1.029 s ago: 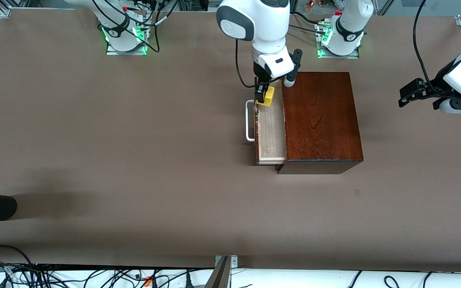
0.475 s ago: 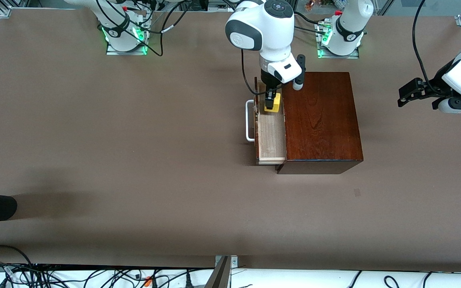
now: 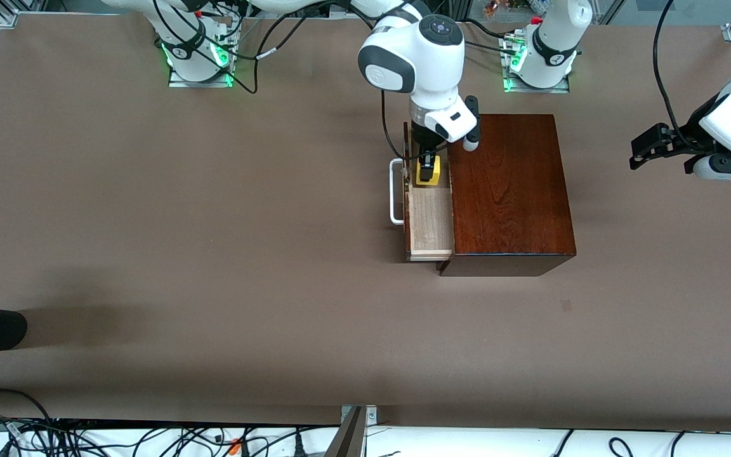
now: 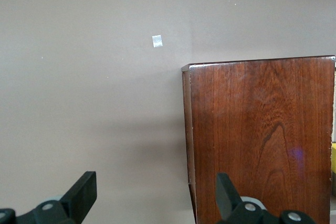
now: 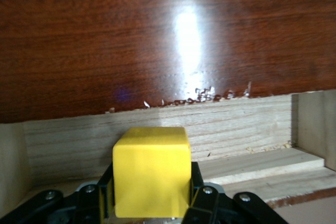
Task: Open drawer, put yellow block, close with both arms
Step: 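Lower the yellow cube into the drawer and open the right gripper, then lift the right gripper away while the left gripper reaches the drawer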
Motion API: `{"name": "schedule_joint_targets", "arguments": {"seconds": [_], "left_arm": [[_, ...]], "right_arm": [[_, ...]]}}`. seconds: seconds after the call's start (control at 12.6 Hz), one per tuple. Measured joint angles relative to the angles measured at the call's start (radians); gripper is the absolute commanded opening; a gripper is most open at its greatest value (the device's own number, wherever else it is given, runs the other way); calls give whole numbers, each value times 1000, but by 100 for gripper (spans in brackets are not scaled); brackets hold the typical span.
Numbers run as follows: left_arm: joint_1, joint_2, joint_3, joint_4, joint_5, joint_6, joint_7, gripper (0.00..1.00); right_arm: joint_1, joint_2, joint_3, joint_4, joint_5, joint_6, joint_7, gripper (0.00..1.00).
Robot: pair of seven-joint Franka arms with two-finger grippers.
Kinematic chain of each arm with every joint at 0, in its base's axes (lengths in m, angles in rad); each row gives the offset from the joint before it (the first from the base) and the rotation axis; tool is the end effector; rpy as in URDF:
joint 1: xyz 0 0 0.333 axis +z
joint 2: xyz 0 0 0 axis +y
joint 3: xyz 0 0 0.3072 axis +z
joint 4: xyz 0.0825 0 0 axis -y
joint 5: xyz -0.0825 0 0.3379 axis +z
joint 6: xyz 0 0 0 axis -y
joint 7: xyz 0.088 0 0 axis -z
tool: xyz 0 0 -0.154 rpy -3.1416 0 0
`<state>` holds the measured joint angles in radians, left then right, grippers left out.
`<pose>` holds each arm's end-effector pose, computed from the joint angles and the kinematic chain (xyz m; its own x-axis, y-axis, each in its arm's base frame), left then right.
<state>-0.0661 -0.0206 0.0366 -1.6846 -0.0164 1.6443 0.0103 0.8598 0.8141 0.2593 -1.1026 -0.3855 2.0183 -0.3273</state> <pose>0.5049 -0.0172 0.5368 0.9991 -0.0386 -0.0195 -0.0383 -0.9991 0.0173 0.4008 0.6133 0.3152 0.0635 0.9965 0.0540 0.9760 -0.0733 0.2051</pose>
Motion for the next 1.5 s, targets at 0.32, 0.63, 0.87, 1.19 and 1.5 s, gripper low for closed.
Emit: {"name": "schedule_joint_targets", "arguments": {"seconds": [0.32, 0.63, 0.87, 1.19, 1.5], "left_arm": [[0, 0, 0, 0, 0, 0, 0, 100], [0, 0, -1, 0, 0, 0, 0, 100], [-1, 0, -1, 1, 0, 0, 0, 100], [-2, 0, -2, 1, 0, 0, 0, 100], [-4, 0, -3, 1, 0, 0, 0, 100]], "right_arm": [[0, 22, -3, -7, -1, 1, -24, 26], [0, 33, -5, -16, -7, 21, -28, 100], [-1, 33, -13, -26, -8, 23, -29, 100], [-1, 22, -12, 0, -6, -3, -17, 100], [-2, -47, -10, 147, 53, -193, -6, 100]]}}
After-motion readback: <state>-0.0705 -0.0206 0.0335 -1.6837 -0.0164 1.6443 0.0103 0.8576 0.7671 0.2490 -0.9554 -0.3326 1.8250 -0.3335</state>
